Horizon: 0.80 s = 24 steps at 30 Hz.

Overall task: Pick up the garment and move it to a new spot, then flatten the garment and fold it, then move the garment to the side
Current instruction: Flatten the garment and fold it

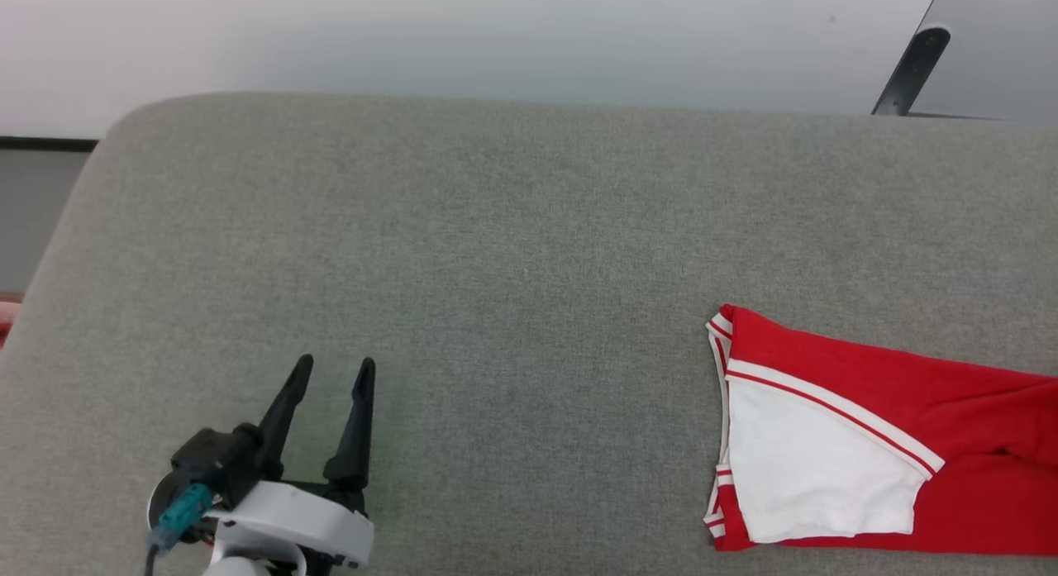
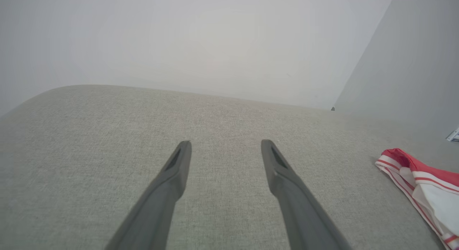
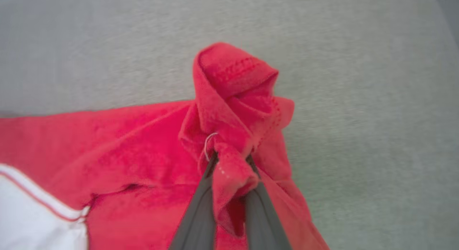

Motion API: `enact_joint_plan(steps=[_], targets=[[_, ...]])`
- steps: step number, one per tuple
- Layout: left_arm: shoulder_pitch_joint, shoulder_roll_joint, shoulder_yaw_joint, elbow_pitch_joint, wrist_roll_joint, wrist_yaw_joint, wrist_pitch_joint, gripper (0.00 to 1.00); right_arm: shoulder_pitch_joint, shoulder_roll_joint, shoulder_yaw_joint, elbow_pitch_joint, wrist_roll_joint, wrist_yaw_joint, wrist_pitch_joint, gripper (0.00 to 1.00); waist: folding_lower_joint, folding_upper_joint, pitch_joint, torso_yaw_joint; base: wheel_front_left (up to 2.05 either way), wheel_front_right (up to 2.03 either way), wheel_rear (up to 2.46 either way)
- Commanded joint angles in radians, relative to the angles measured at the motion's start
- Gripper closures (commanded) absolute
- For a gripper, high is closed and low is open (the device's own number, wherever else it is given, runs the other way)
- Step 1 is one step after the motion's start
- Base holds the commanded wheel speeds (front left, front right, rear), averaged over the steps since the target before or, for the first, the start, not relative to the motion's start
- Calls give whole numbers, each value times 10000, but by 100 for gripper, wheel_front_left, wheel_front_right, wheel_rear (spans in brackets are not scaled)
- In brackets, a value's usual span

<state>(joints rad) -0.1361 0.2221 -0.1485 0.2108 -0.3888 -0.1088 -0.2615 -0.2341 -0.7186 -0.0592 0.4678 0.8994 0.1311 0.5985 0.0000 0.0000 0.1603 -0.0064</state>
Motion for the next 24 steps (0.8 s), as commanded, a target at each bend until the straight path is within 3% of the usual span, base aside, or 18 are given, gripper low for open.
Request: enact_joint_plan(steps=[1, 8, 12, 17, 24], targets=[[137, -31, 66, 16, -82, -45, -43, 0, 124, 17, 128, -287, 93, -8, 51, 100, 0, 0, -100, 39, 0, 0, 0], [540, -144, 346, -4, -203, -61, -43, 0, 581, 596, 1283, -3283, 873, -6, 708, 100, 0, 0, -480, 225, 0, 0, 0], [592, -204, 385, -31, -219, -72, -43, 0, 414, 1034, 2033, -4320, 1081, -6, 1052, 100, 0, 0, -594, 495, 0, 0, 0], [640, -330, 410, -27, -224, -100, -43, 0, 94, 1539, 2955, -4624, 721, -6, 1263, 100, 0, 0, -662, 894, 0, 0, 0], [754, -464, 472, 12, -205, -133, -43, 0, -369, 1942, 3793, -3992, 312, -5, 818, 100, 0, 0, -695, 1293, 0, 0, 0]])
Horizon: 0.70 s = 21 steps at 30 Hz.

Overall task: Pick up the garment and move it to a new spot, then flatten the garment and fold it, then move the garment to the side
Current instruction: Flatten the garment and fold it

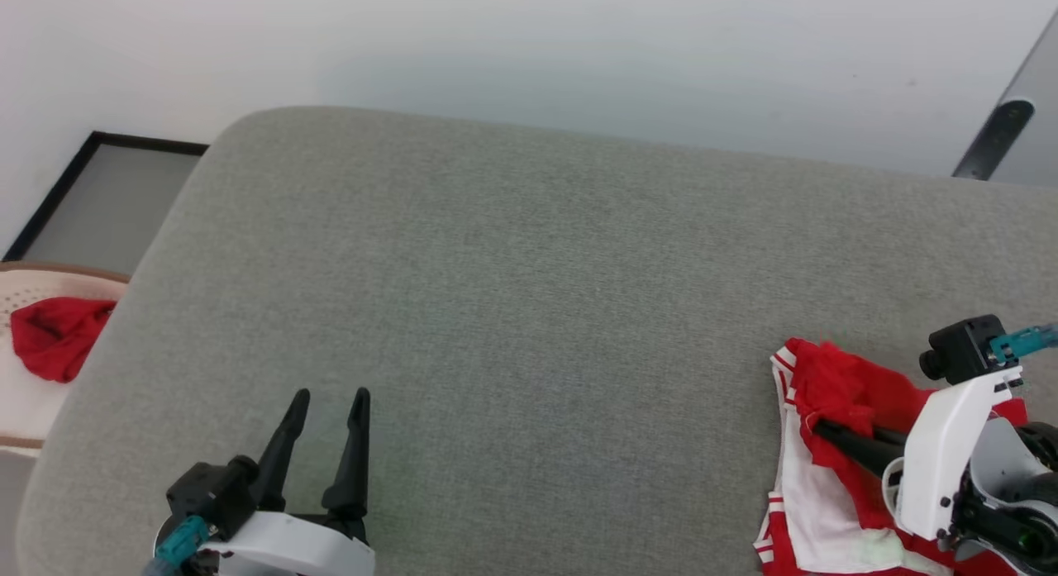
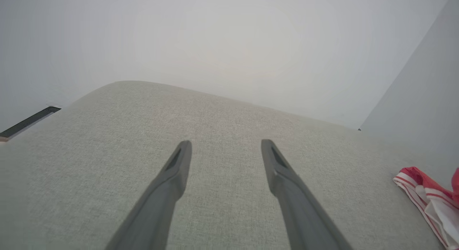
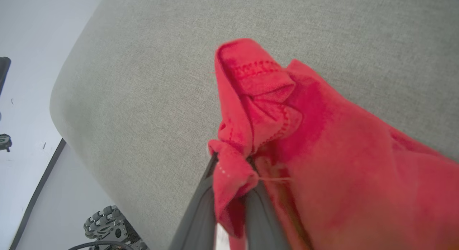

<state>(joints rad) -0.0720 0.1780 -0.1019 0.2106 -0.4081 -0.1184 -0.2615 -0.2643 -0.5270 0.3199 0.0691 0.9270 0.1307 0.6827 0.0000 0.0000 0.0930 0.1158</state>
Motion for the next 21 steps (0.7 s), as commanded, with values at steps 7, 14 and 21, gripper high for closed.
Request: enact_joint_plan(steps=[7, 14, 21], targets=[[136, -62, 141, 43, 31, -59, -43, 0, -293, 174, 565, 523, 80, -1, -475, 20, 0, 0, -78, 63, 0, 0, 0], [85, 18, 195, 78, 42, -85, -43, 0, -452, 57, 887, 418, 369, -1, -888, 0, 0, 0, -243, -308, 0, 0, 0], [-92, 188, 61, 208, -35, -113, -43, 0, -625, -574, 888, 168, 298, -1, -1822, 0, 0, 0, -401, -781, 0, 0, 0]])
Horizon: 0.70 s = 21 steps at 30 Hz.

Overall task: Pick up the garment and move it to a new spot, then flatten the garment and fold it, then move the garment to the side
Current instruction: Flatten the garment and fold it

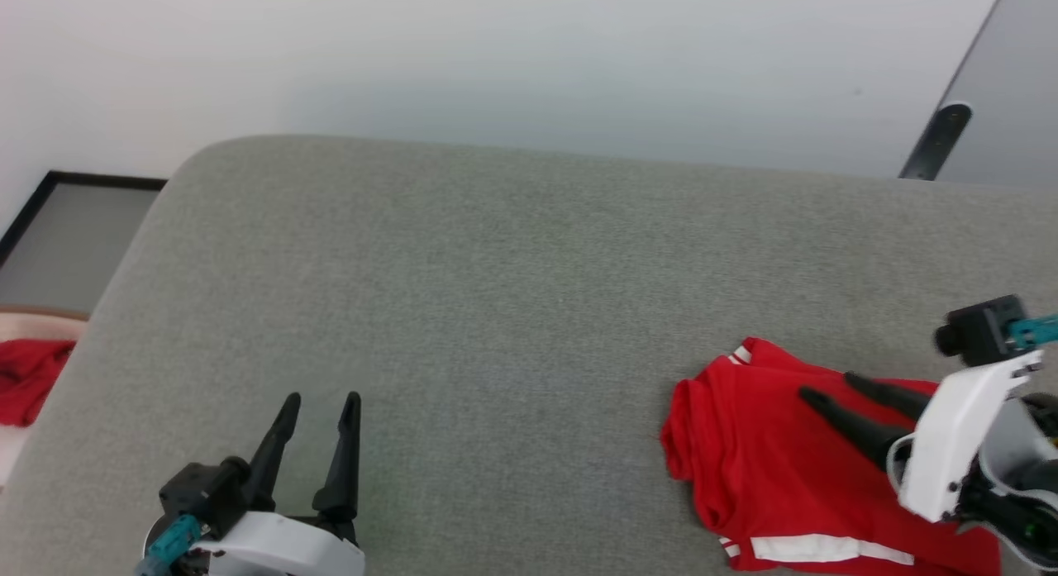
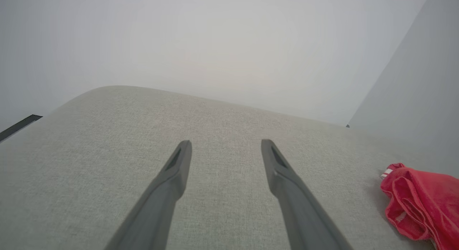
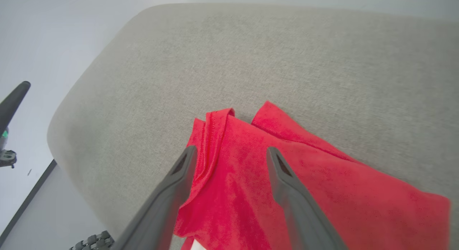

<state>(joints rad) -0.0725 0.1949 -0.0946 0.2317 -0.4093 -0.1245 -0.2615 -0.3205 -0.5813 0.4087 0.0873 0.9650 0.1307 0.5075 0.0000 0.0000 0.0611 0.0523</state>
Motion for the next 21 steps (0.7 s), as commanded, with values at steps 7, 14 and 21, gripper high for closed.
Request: enact_joint_plan(steps=[7, 14, 21], targets=[[-433, 193, -191, 434, -164, -47, -31, 0, 125, -1067, 299, 408, -747, -2, -2169, 0, 0, 0, -316, -560, 0, 0, 0], [-595, 517, -272, 1018, -389, -62, 14, 0, 561, -1207, -24, 1487, -915, -1, -4414, 0, 0, 0, -591, -958, 0, 0, 0], [-192, 813, -228, 1286, -550, -65, 56, 0, 1043, -1122, -377, 1845, -1197, -1, -5810, 0, 0, 0, -667, -1275, 0, 0, 0]])
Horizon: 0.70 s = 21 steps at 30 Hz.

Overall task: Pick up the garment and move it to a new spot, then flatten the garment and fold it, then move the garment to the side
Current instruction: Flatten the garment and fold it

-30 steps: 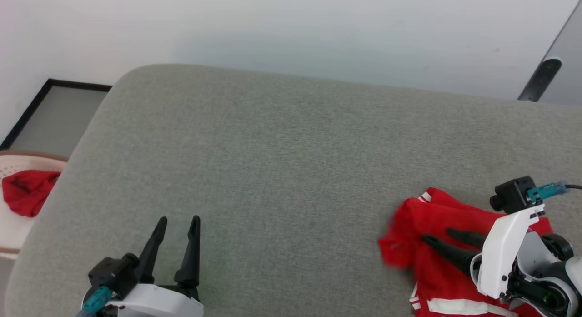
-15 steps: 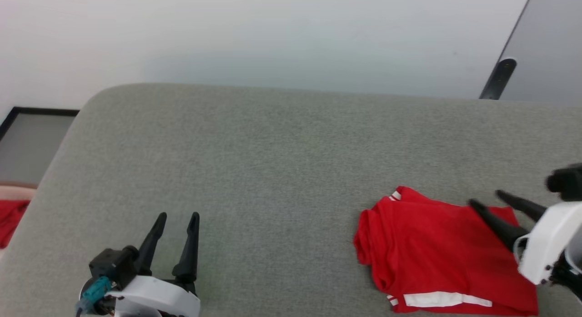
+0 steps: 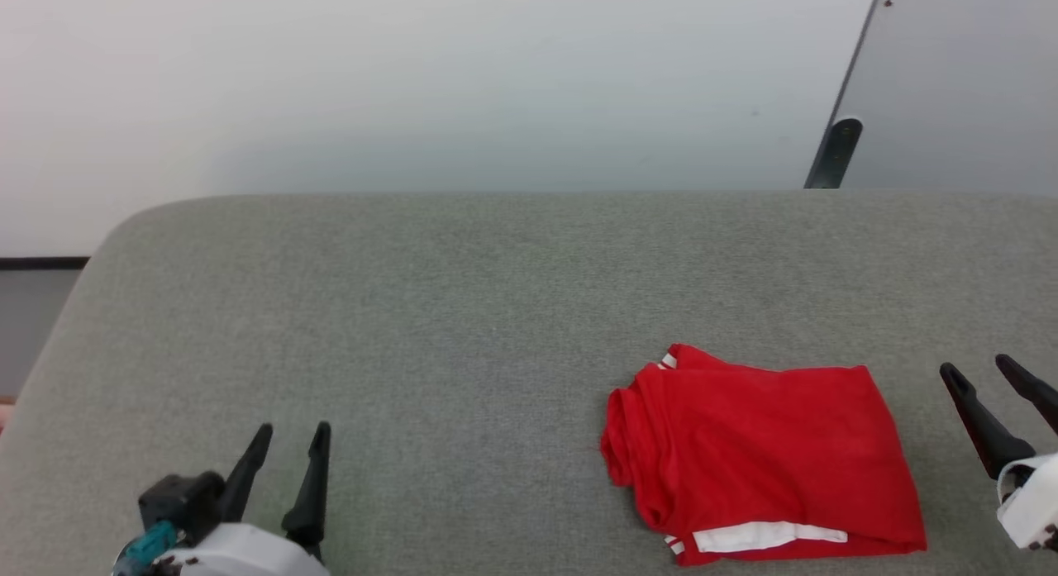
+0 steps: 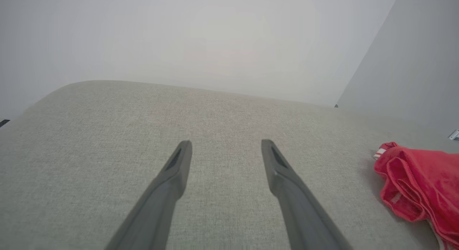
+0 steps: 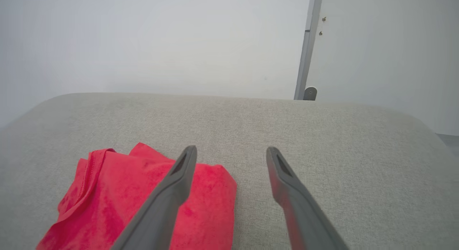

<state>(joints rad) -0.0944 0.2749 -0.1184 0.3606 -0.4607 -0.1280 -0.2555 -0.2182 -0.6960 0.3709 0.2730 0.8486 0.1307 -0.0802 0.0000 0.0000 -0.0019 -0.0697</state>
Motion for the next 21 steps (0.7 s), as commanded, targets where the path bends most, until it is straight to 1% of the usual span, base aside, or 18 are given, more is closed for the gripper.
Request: enact_joint_plan(steps=[1, 5, 10, 14, 21], targets=[[104, 45, 35, -16, -66, -31, -10, 0, 100, 64, -41, 10, -68, -1, -84, 0, 0, 0, -48, -96, 0, 0, 0], [461, 116, 114, -157, -145, -15, -36, 0, 516, 195, -252, 41, -209, -1, -567, 0, 0, 0, -104, -146, 0, 0, 0], [997, 183, 275, -652, -176, 173, -59, 0, 1258, 458, -809, -40, -401, -1, -1058, 0, 0, 0, -210, -15, 0, 0, 0], [1557, 245, 424, -1244, -161, 396, -59, 0, 1786, 650, -1251, -300, -715, -2, -1111, 0, 0, 0, -246, 58, 0, 0, 0], [2262, 390, 525, -2312, -111, 768, 167, 0, 2393, 957, -1936, -854, -1044, -2, -830, 0, 0, 0, -271, 149, 0, 0, 0]])
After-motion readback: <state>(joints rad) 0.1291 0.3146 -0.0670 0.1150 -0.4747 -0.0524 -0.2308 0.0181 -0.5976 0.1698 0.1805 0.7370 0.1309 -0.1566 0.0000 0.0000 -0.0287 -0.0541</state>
